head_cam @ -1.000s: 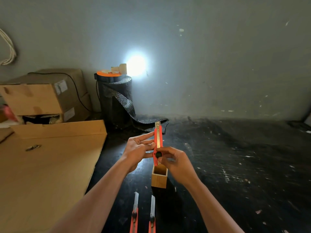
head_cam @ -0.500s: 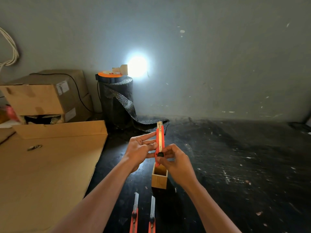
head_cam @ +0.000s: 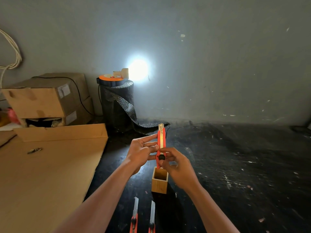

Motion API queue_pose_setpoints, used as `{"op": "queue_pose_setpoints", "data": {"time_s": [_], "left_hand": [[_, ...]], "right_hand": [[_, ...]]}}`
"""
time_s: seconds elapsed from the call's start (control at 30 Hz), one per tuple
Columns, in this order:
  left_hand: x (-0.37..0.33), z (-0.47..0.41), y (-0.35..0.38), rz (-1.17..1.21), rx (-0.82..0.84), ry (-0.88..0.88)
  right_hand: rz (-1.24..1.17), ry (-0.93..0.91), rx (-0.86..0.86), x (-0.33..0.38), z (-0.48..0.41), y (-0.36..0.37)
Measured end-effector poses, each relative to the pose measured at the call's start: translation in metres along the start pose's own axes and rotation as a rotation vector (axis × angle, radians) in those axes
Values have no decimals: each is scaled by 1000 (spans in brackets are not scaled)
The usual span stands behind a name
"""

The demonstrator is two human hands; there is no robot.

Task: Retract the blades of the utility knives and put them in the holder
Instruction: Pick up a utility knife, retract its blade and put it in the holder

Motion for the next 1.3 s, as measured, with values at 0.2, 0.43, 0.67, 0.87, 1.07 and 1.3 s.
{"op": "queue_pose_setpoints", "data": {"time_s": [0.2,0.43,0.67,0.87,1.07,1.3], "left_hand": [[2,-4,0,2,1,-7],[15,-6,4,25,21,-30],[39,-12,0,89,57,-69],[65,-22,2,120,63,-88],[111,-52,-18,-298,-79,-30],[185,-83,4,-657,138,-103]], "right_hand": [[17,-14,16,-2,-4,-2],[-62,39,-76,-14,-4,-1],[-165,108,-79,-29,-19,5],[-216,106,-21,-41,-50,16],[-133,201,-16,-84,-74,29],[-5,268,-19,-144,-94,51]]}}
Point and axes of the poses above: each hand's wrist, its own z-axis away from the middle knuckle, its own y-axis out of the palm, x = y × z, the point moved 9 cm from there along -z, towards the middle knuckle, and after that the axes turned 6 degrees about -x, right-handed, at the moved point
